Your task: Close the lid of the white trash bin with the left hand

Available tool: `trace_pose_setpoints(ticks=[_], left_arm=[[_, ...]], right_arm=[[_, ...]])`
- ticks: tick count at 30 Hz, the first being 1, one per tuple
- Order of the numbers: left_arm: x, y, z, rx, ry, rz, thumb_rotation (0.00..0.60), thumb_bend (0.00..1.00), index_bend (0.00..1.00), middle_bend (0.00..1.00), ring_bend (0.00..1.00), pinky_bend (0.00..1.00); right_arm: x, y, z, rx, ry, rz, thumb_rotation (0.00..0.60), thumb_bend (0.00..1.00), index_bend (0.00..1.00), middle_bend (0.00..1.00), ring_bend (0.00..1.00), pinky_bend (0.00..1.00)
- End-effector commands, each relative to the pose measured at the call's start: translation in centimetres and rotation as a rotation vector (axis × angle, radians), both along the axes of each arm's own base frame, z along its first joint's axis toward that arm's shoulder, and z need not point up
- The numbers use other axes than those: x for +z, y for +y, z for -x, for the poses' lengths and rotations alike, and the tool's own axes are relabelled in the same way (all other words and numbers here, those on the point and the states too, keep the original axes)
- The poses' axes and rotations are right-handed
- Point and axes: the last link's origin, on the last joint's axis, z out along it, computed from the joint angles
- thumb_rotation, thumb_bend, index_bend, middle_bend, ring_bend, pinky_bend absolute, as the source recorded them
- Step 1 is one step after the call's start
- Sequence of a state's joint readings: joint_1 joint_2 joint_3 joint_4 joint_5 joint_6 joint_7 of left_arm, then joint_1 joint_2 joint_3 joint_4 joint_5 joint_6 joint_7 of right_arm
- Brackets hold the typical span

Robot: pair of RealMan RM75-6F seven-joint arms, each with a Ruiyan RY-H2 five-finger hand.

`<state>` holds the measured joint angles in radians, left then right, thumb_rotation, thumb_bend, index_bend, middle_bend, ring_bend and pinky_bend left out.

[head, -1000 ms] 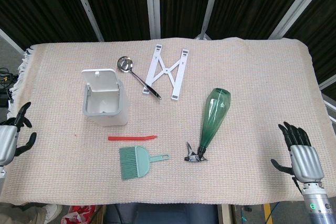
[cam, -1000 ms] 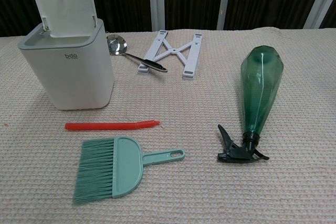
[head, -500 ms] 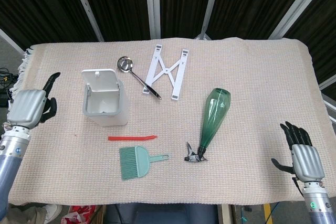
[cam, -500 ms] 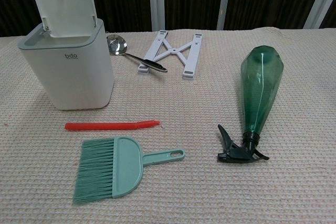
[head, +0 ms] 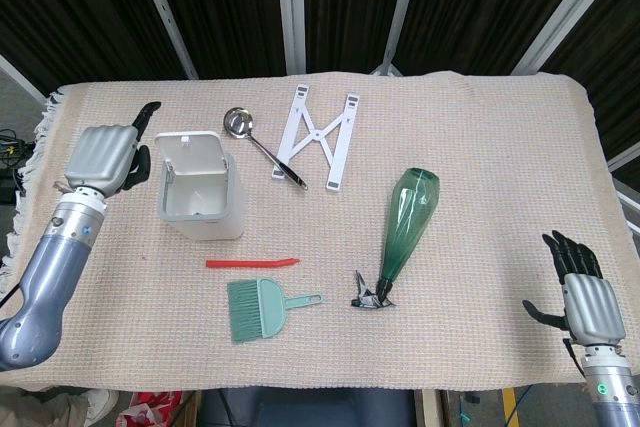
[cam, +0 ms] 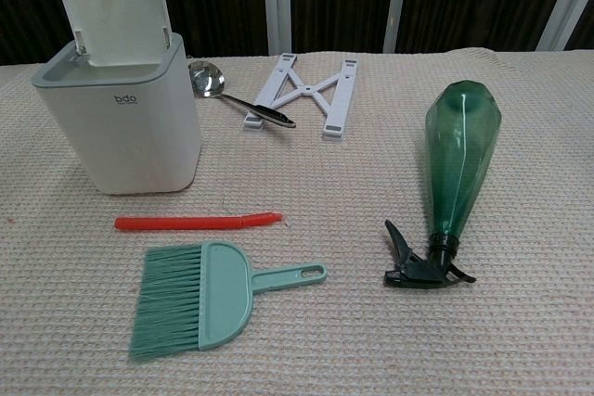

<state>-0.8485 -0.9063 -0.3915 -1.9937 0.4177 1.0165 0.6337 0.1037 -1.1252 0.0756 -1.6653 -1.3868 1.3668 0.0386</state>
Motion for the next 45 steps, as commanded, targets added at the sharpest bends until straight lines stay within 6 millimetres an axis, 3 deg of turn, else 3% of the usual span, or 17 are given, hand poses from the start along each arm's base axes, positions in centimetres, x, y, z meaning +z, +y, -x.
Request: trace_pose_setpoints(ticks=[1, 11, 18, 34, 45], left_arm=[[-1.2, 1.3, -0.9, 0.034, 0.013, 0.015, 0.600, 0.77, 0.12, 1.00, 0.92, 0.95], [-2.8, 2.2, -1.9, 0.078, 0.004, 0.050, 0.600, 0.78, 0.23, 1.00, 0.92, 0.95], [-3.3, 1.6, -2.2, 0.089, -0.011, 0.085, 0.600, 0.79, 0.27, 1.00, 0.93, 0.95], [-2.1, -2.7, -2.3, 0.052, -0.003, 0.159, 0.600, 0.79, 0.30, 1.00, 0.93, 0.95], [-3.7, -5.5, -1.3, 0.047, 0.057, 0.268, 0.600, 0.79, 0.29, 1.00, 0.93, 0.95]], right_arm=[[0.1, 0.0, 0.0, -0.002, -0.002, 0.002, 0.600, 0.23, 0.00, 0.00, 0.00, 0.00], [0.2, 0.1, 0.1, -0.008, -0.005, 0.000, 0.600, 0.23, 0.00, 0.00, 0.00, 0.00], [0.1, 0.1, 0.1, -0.006, -0.003, -0.001, 0.600, 0.23, 0.00, 0.00, 0.00, 0.00], [-0.1, 0.2, -0.1, -0.004, 0.001, -0.010, 0.600, 0.23, 0.00, 0.00, 0.00, 0.00], [0.0, 0.2, -0.1, -0.008, -0.004, -0.012, 0.600, 0.23, 0.00, 0.00, 0.00, 0.00]])
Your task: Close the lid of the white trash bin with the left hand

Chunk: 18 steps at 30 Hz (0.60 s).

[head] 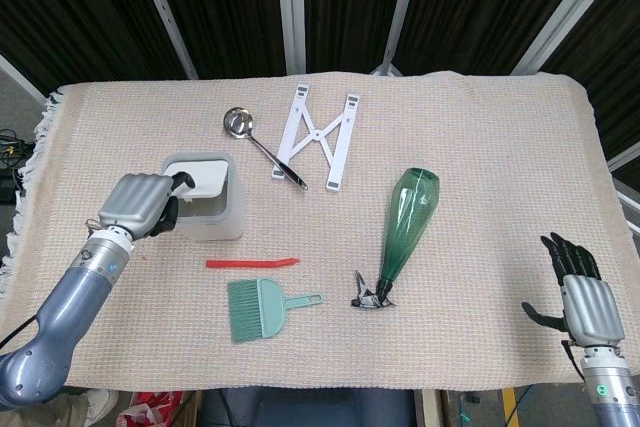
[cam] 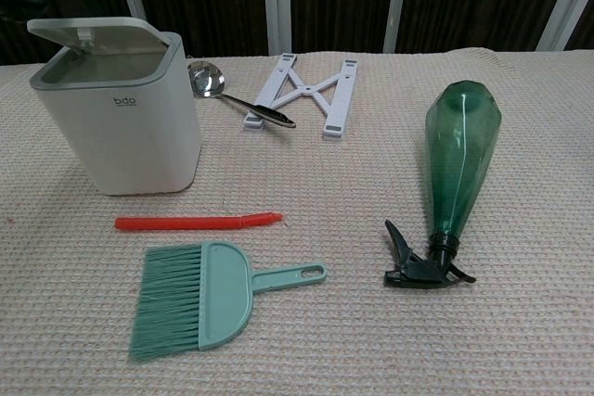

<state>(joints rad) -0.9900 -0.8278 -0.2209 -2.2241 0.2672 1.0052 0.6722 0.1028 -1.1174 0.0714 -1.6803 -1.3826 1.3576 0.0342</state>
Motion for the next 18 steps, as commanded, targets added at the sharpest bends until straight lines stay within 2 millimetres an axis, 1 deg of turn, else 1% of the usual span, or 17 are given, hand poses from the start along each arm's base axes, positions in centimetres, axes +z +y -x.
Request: trace_pose_setpoints(ticks=[1, 4, 8, 18], left_arm=[[-0.6, -0.6, 0.4, 0.000, 0.010, 0.021, 0.600, 0.79, 0.29, 1.00, 0.93, 0.95], [-1.2, -1.0, 0.9, 0.009, 0.007, 0.034, 0.600, 0.79, 0.28, 1.00, 0.93, 0.95], [-2.0, -1.0, 1.3, 0.009, 0.006, 0.033, 0.600, 0.79, 0.28, 1.00, 0.93, 0.95], [-3.0, -1.1, 1.9, 0.011, 0.025, 0.047, 0.600, 0.79, 0.28, 1.00, 0.93, 0.95]], right_arm=[[0.0, 0.0, 0.0, 0.000, 0.000, 0.000, 0.600, 0.23, 0.00, 0.00, 0.00, 0.00], [0.1, 0.1, 0.0, -0.002, -0.004, 0.000, 0.600, 0.23, 0.00, 0.00, 0.00, 0.00], [0.1, 0.1, -0.1, 0.000, -0.004, 0.002, 0.600, 0.23, 0.00, 0.00, 0.00, 0.00], [0.2, 0.1, 0.0, -0.003, -0.002, 0.007, 0.600, 0.23, 0.00, 0.00, 0.00, 0.00]])
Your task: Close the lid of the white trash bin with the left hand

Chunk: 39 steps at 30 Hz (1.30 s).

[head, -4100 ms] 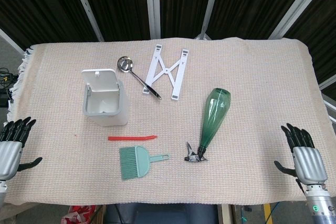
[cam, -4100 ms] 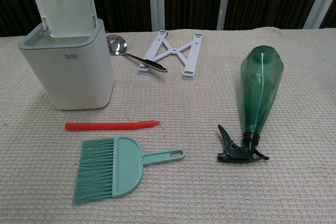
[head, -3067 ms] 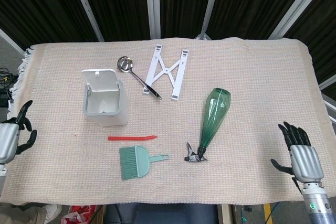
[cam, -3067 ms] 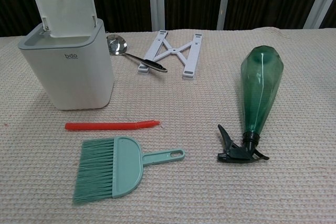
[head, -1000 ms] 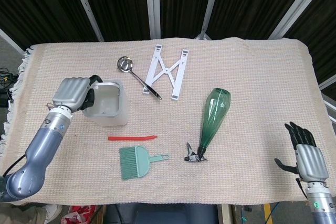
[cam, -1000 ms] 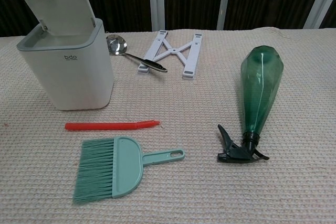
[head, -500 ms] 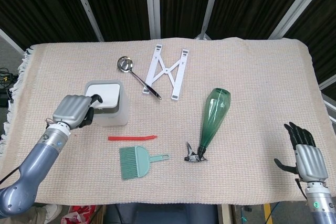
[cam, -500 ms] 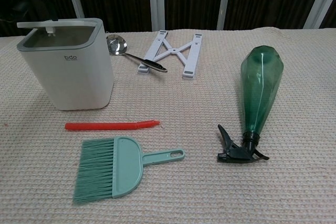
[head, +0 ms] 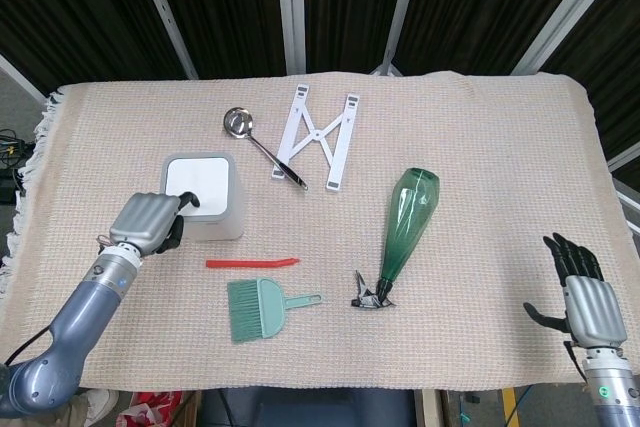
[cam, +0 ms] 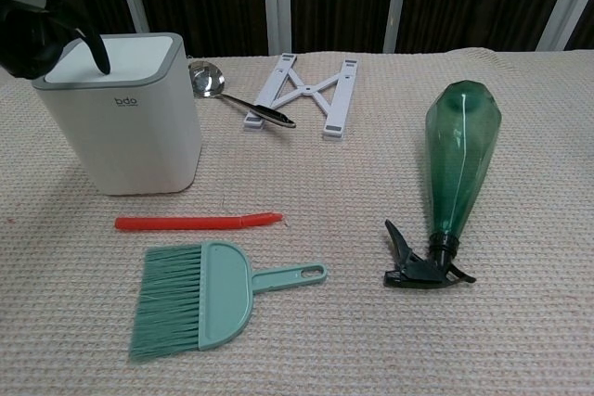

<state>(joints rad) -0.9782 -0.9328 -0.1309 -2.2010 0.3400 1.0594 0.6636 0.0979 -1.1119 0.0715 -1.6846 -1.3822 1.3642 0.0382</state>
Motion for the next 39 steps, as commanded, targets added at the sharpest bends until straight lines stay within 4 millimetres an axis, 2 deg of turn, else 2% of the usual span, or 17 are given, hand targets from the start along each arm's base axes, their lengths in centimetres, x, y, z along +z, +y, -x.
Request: trace_pose_setpoints(ticks=[1, 11, 16, 19, 21, 23, 24, 26, 28, 30, 32, 35, 39], left_arm=[[-0.2, 0.0, 0.2, 0.002, 0.010, 0.005, 0.600, 0.79, 0.28, 1.00, 0.93, 0.95], [-0.8, 0.0, 0.6, -0.004, 0.017, 0.000, 0.600, 0.79, 0.29, 1.00, 0.93, 0.95], [0.5, 0.1, -0.8, -0.053, -0.035, -0.057, 0.600, 0.78, 0.26, 1.00, 0.93, 0.95], [1.6, 0.0, -1.6, -0.088, -0.078, -0.094, 0.600, 0.70, 0.19, 0.99, 0.89, 0.93], [2.2, -0.4, -1.9, -0.109, -0.095, -0.110, 0.600, 0.61, 0.10, 0.91, 0.82, 0.87], [2.8, -1.1, -1.8, -0.132, -0.104, -0.124, 0.600, 0.49, 0.01, 0.70, 0.63, 0.76], [2.9, -1.5, -1.6, -0.140, -0.104, -0.129, 0.600, 0.45, 0.00, 0.61, 0.55, 0.70], [3.3, -2.8, -0.6, -0.164, -0.091, -0.146, 0.600, 0.35, 0.00, 0.33, 0.30, 0.48], [3.4, -4.1, 0.8, -0.188, -0.075, -0.171, 0.600, 0.26, 0.00, 0.17, 0.14, 0.32], [3.3, -5.7, 2.9, -0.227, -0.049, -0.213, 0.600, 0.18, 0.00, 0.06, 0.03, 0.20], [3.1, -7.2, 5.1, -0.255, -0.019, -0.250, 0.600, 0.11, 0.00, 0.01, 0.00, 0.12], [2.5, -9.9, 8.7, -0.245, -0.029, -0.298, 0.600, 0.04, 0.00, 0.00, 0.00, 0.03], [2.0, -12.5, 13.1, -0.197, -0.043, -0.339, 0.600, 0.01, 0.00, 0.00, 0.00, 0.00]], right_arm=[[0.0, 0.0, 0.0, -0.001, 0.000, 0.001, 0.600, 0.23, 0.00, 0.00, 0.00, 0.00], [0.1, 0.0, 0.0, 0.001, -0.002, 0.005, 0.600, 0.23, 0.00, 0.00, 0.00, 0.00], [0.2, 0.0, 0.0, 0.002, -0.002, 0.005, 0.600, 0.23, 0.00, 0.00, 0.00, 0.00], [0.1, 0.0, -0.1, 0.004, -0.001, 0.005, 0.600, 0.23, 0.00, 0.00, 0.00, 0.00], [0.2, 0.1, -0.1, 0.005, 0.000, 0.005, 0.600, 0.23, 0.00, 0.00, 0.00, 0.00], [0.2, 0.1, -0.1, 0.006, 0.000, 0.006, 0.600, 0.23, 0.00, 0.00, 0.00, 0.00], [0.2, 0.1, 0.0, 0.006, 0.001, 0.006, 0.600, 0.23, 0.00, 0.00, 0.00, 0.00], [0.3, 0.1, 0.0, 0.006, 0.005, 0.006, 0.600, 0.23, 0.00, 0.00, 0.00, 0.00], [0.3, 0.1, 0.1, 0.006, 0.009, 0.005, 0.600, 0.23, 0.00, 0.00, 0.00, 0.00], [0.4, 0.1, 0.1, 0.008, 0.024, 0.004, 0.600, 0.23, 0.00, 0.00, 0.00, 0.00], [0.4, 0.2, 0.2, 0.010, 0.038, 0.002, 0.600, 0.23, 0.00, 0.00, 0.00, 0.00], [0.5, 0.3, 0.2, 0.008, 0.048, 0.001, 0.600, 0.23, 0.00, 0.00, 0.00, 0.00], [0.6, 0.4, 0.2, 0.018, 0.074, 0.004, 0.600, 0.23, 0.00, 0.00, 0.00, 0.00]])
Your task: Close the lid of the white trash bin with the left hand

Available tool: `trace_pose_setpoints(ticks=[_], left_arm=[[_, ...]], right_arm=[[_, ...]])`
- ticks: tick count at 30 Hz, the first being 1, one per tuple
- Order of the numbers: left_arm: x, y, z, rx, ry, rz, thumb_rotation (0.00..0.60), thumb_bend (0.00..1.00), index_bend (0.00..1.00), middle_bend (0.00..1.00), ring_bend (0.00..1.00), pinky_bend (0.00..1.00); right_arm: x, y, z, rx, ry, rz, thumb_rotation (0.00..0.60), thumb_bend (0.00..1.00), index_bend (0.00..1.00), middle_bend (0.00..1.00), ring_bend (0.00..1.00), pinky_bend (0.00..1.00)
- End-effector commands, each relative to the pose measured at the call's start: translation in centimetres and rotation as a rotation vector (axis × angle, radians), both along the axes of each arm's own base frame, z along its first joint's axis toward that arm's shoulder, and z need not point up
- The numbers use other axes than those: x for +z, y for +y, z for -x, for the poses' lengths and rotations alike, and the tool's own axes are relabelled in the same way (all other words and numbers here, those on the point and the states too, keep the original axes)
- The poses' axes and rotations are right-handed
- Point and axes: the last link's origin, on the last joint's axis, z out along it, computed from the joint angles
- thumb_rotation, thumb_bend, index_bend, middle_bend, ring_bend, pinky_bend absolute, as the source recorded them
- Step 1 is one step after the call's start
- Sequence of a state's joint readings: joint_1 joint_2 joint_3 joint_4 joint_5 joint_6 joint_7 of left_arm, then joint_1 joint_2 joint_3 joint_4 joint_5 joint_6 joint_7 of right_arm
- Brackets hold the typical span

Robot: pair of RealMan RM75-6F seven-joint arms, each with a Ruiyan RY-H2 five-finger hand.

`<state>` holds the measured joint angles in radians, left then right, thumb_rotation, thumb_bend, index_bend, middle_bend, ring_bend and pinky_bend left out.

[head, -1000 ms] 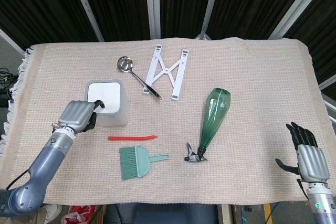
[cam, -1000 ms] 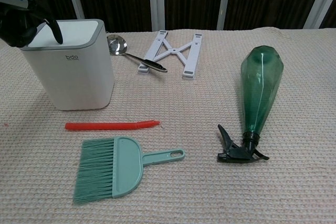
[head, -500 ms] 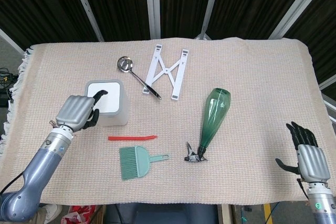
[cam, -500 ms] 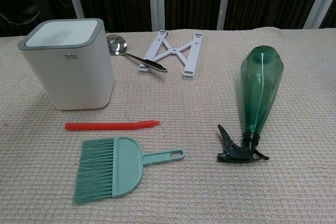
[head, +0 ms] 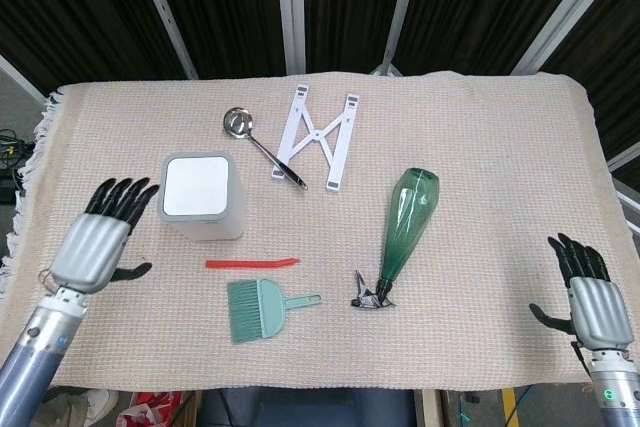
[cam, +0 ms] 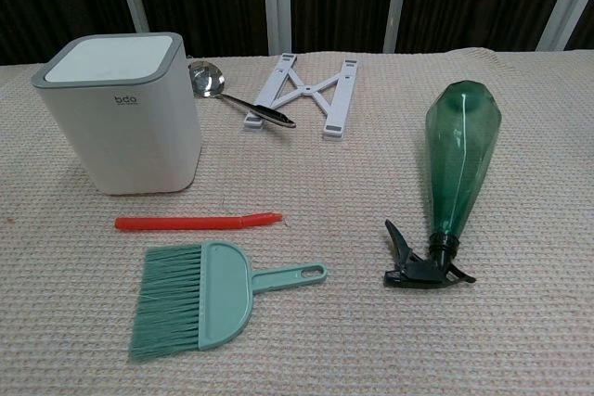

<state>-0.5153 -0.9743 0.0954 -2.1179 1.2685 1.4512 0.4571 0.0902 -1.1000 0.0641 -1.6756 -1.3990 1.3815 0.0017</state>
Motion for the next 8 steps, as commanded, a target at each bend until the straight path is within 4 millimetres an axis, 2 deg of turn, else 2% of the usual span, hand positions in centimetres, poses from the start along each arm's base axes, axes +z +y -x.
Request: trace_pose_setpoints(ticks=[1, 5, 8], left_arm=[[-1.0, -5.3, 7.4, 0.068, -0.022, -0.058, 0.600, 0.01, 0.00, 0.00, 0.00, 0.00], [-0.1, -6.8, 10.0, 0.070, -0.006, -0.092, 0.600, 0.01, 0.00, 0.00, 0.00, 0.00], [0.4, -7.5, 11.1, 0.071, 0.001, -0.109, 0.600, 0.01, 0.00, 0.00, 0.00, 0.00]], right_arm=[[0.0, 0.1, -0.1, 0.008, 0.019, 0.003, 0.600, 0.23, 0.00, 0.00, 0.00, 0.00], [-0.1, 0.3, -0.2, 0.008, 0.013, -0.003, 0.600, 0.23, 0.00, 0.00, 0.00, 0.00], [-0.1, 0.3, -0.2, 0.009, 0.014, -0.003, 0.600, 0.23, 0.00, 0.00, 0.00, 0.00]])
